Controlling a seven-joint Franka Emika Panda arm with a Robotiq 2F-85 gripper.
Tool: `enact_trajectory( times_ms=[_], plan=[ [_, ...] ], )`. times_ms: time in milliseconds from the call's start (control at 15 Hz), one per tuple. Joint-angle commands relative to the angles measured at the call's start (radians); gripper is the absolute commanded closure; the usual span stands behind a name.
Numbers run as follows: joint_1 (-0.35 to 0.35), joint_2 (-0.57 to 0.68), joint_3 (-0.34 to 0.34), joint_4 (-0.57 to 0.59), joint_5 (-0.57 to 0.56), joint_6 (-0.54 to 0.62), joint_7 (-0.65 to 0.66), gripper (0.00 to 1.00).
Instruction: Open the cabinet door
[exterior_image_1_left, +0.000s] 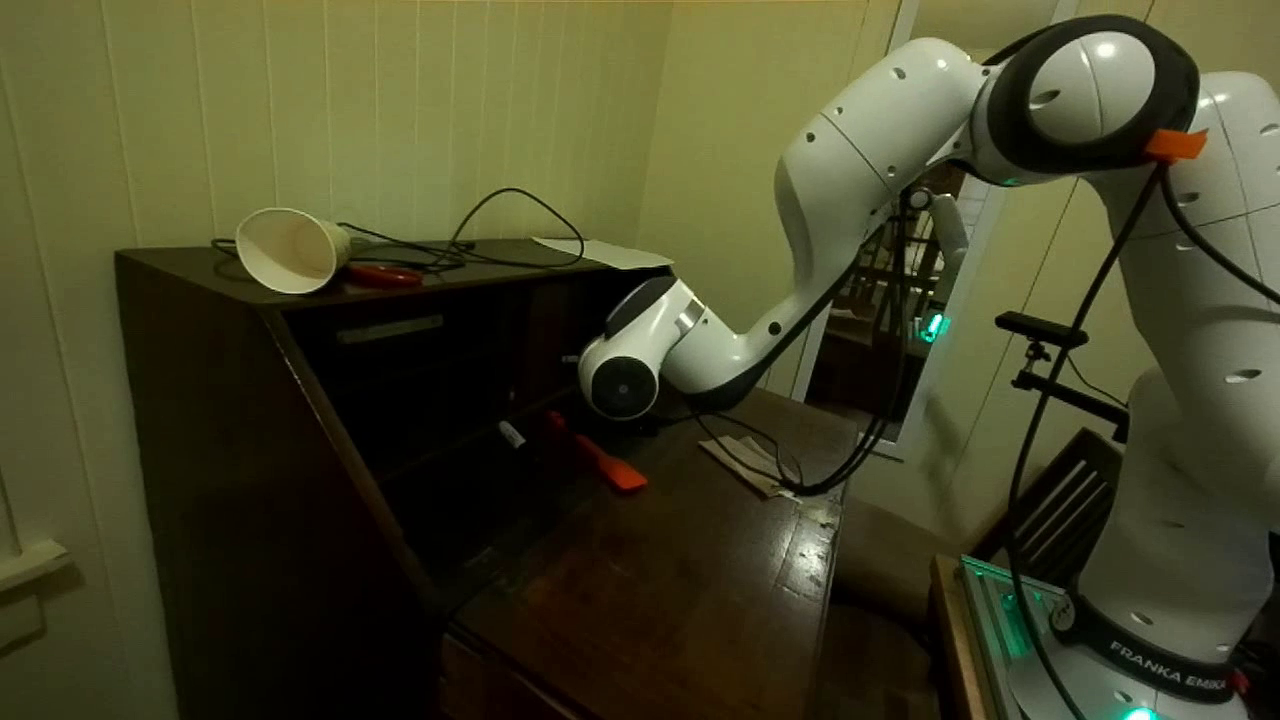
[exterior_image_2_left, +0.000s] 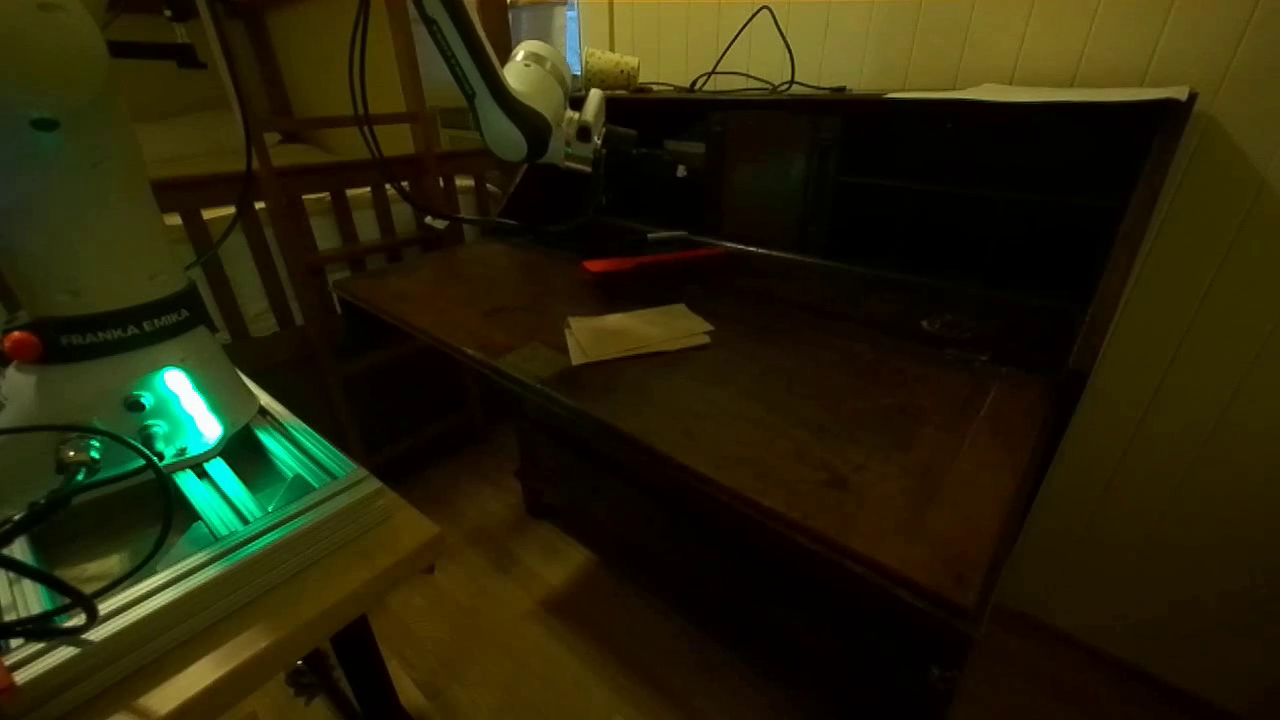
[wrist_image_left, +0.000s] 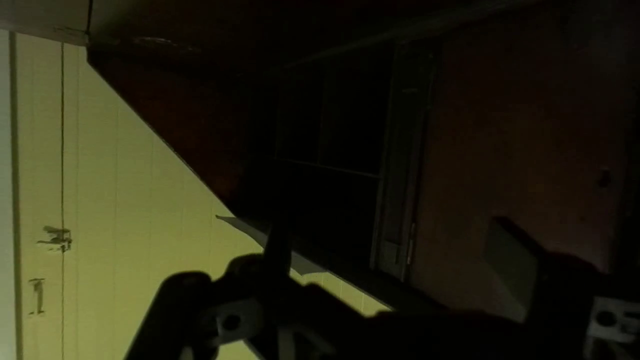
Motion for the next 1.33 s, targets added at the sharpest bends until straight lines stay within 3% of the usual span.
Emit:
enact_trajectory(
  times_ms=[0, 133, 533, 600, 667, 933, 1067, 1267],
  plan=[
    [-0.002, 0.039, 0.0, 0.032, -0.137, 0.007, 0.106, 0.0],
    [-0.015, 0.025, -0.006, 0.003, -0.266, 0.042, 0.149, 0.0],
    [-0.047, 0.016, -0.001, -0.037, -0.435, 0.016, 0.236, 0.0],
    [-0.054, 0.015, 0.0, -0.042, -0.443, 0.011, 0.246, 0.0],
    [-0.073, 0.019, 0.008, -0.03, -0.361, 0.022, 0.216, 0.0],
    [-0.053, 0.037, 0.011, -0.009, -0.387, -0.007, 0.186, 0.0],
    [-0.059, 0.04, 0.005, 0.004, -0.477, 0.03, 0.194, 0.0],
    [-0.081, 0.033, 0.001, 0.012, -0.51, 0.045, 0.195, 0.0]
  ],
)
